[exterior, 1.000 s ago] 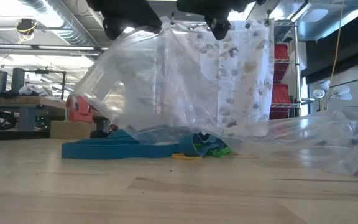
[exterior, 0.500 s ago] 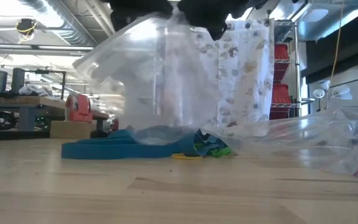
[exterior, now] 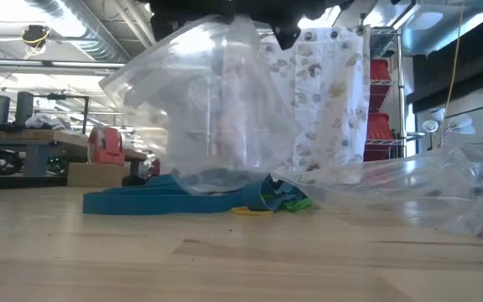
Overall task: Sort rubber bands
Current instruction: Open the transparent zip bag
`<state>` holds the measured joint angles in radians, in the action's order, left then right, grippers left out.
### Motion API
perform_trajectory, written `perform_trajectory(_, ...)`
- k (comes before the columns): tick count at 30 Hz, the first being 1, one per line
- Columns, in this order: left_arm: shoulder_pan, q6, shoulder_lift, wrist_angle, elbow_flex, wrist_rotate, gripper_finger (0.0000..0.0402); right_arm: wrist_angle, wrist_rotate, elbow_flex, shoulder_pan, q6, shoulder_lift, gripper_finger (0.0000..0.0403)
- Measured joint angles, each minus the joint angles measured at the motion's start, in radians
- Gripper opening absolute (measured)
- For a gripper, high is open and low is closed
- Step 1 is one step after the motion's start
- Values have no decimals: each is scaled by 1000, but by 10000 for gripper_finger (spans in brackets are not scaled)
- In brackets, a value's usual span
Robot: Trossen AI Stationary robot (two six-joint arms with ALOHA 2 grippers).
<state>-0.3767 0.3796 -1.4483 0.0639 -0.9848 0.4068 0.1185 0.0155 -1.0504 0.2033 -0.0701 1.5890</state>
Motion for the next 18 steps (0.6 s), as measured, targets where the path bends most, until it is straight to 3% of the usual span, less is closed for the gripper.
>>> perform_trajectory(7, 1, 18, 0, 6, 0, 11, 26, -12, -90, 0, 12, 27, 0, 2)
perform_trajectory(18, 0, 107, 1, 46, -1, 9, 26, -20, -496, 0, 99, 148, 2, 0)
